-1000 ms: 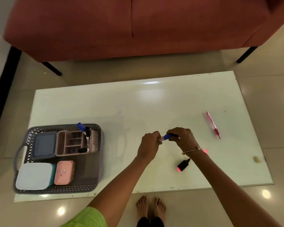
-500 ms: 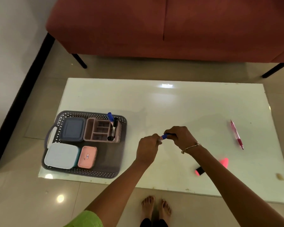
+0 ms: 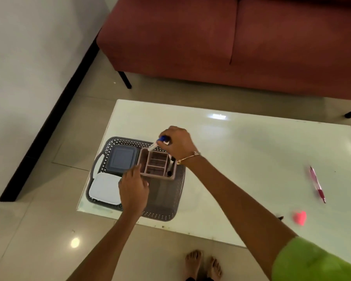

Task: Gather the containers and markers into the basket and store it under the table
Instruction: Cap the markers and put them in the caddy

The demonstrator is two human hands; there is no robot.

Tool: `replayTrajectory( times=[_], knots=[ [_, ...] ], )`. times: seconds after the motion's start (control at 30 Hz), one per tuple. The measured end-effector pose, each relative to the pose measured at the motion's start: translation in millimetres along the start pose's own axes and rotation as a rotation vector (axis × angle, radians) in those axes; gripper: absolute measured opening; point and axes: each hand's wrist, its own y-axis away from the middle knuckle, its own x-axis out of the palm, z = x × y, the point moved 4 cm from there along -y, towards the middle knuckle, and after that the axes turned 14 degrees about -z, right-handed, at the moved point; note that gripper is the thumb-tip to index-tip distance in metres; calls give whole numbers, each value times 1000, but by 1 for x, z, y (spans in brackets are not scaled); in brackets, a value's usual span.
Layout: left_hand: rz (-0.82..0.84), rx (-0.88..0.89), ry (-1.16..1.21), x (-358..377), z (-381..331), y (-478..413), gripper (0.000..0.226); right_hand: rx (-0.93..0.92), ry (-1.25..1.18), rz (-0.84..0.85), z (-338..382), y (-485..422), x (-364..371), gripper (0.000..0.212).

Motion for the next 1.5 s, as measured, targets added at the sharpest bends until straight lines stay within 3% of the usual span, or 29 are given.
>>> replayTrajectory(
  times=[0.2, 0.37, 0.57, 0.7, 0.93, 1.0, 1.07, 1.23, 1.43, 1.5],
  knots=[
    [62, -22, -15, 11, 18, 17, 40, -5, 171, 236, 1, -8, 82, 27],
    [65, 27, -8, 14, 14, 13, 40, 37, 152, 278, -5, 1, 97, 31],
    [61, 131, 59, 21, -34, 19, 38, 123, 39, 34, -48, 38, 28, 33],
    [113, 326, 49, 45, -102, 46, 39, 435, 36, -297, -131, 113, -60, 26],
    [211, 615, 123, 105, -208, 126, 35, 914, 211, -532, -262, 281, -153, 18],
    [307, 661, 166, 127, -229, 153, 30, 994, 258, -642, -284, 312, -168, 14],
    [432, 654, 161, 152, -243, 176, 27, 1038, 252, -726, -301, 327, -175, 23],
    [597, 615, 57, 206, -264, 221, 37, 1061, 174, -630, -338, 331, -167, 56],
    [532, 614, 55, 229, -277, 239, 29, 1050, 221, -509, -364, 323, -154, 36],
    [557, 531, 128, 229, -280, 236, 24, 1060, 220, -507, -366, 322, -154, 33]
  ],
)
